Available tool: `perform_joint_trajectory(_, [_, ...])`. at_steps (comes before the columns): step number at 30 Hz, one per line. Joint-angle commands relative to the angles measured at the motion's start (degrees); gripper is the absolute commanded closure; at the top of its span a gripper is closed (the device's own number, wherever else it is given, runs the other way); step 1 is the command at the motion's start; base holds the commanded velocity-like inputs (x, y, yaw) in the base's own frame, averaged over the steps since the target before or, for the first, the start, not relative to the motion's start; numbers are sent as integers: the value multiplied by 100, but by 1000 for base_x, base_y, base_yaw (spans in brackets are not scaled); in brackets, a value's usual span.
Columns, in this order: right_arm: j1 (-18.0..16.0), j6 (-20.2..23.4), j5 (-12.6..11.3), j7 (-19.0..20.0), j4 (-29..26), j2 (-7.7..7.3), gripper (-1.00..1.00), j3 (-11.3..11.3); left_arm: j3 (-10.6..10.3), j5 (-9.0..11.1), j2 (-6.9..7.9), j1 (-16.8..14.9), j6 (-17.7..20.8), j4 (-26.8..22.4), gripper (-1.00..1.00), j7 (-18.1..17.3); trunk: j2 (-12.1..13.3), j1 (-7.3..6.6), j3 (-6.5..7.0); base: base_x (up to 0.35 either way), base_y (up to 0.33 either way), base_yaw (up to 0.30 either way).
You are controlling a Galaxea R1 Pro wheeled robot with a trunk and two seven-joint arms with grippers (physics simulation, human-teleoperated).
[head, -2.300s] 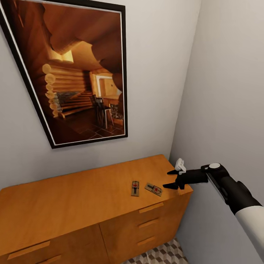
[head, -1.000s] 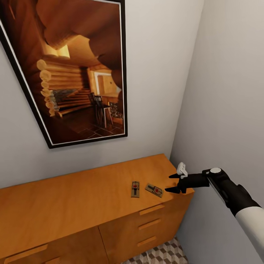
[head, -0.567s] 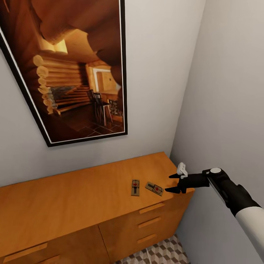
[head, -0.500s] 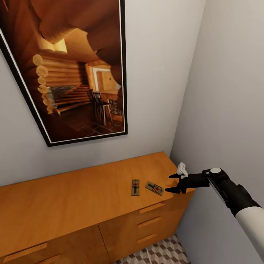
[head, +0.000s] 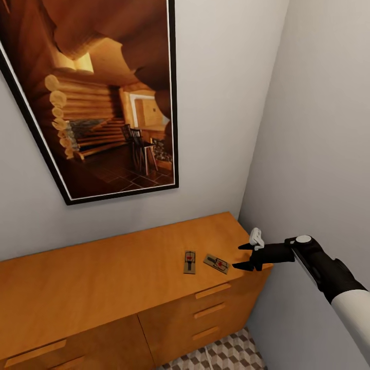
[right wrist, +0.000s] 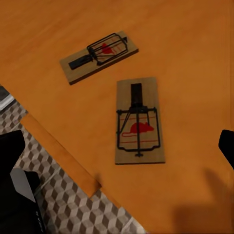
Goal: Take the four mousetraps from the cabinet in the bathroom and place them on the bathroom floor. Make sure all four end up on the same floor surface, and ensure that at least two of them are either under or directly next to the same bathroom sink.
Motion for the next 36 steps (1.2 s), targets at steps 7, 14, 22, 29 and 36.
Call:
perform_joint_trajectory(7, [-4,57,6,-154,-4,-1,-100,10,-48,49,-8,-3,-33,13,-100,9,-9,3,-9,0,0,0])
perform_joint_trajectory(14, [-4,43,6,-261,-3,5,-100,13,-48,49,-9,-3,-38,13,-100,8,-9,3,-10,3,1,0])
perform_joint_trajectory(22, [-4,32,6,-284,-3,6,-100,17,-48,49,-11,-3,-56,13,-100,-3,-9,3,-10,114,112,0])
perform_joint_trajectory(29, [-4,31,5,-287,-3,13,-100,21,-48,49,-10,-3,-66,14,-100,-14,-9,3,-10,117,125,0])
perform_joint_trajectory(36, [-4,26,4,-288,-3,19,-100,22,-48,49,-10,-3,-67,15,-100,-18,-9,3,-10,25,27,0])
